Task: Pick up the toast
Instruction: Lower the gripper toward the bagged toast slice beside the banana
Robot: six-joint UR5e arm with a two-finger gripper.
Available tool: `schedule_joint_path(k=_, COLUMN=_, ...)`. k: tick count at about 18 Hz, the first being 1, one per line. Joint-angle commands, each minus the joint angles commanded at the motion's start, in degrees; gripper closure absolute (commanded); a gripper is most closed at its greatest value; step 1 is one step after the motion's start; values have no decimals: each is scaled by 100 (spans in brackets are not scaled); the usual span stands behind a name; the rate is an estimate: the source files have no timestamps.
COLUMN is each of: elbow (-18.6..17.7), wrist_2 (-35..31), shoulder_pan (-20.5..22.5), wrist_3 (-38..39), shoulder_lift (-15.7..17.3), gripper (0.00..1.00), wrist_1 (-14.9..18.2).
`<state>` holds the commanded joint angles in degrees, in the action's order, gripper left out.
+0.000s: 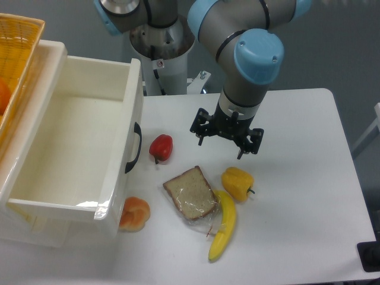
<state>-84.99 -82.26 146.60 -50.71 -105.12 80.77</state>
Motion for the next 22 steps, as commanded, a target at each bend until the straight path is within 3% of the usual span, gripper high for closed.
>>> schedule_joint_path(k=7, elbow=-26, wrist_2=-71, shoulder_pan=-44, wrist_3=18, shoulder_lift=-202, gripper=0, wrist_1=-17)
schedule_joint_path(k=10, elbow=-123, wrist_2=-70, shoulder_pan=-97, wrist_3=17, shoulder_lift=-395, gripper=0, wrist_1=-263)
schedule_joint_path(k=14, elbow=-413, wrist_2=-62, shoulder_pan=-176, wrist_3=62, shoulder_lift=-562, gripper=0, wrist_1=-1001)
schedule_joint_path(k=22, elbow=-343, wrist_2=-18, shoulder_pan=-211, wrist_3=70, shoulder_lift=-1125, gripper=0, wrist_1=-1107)
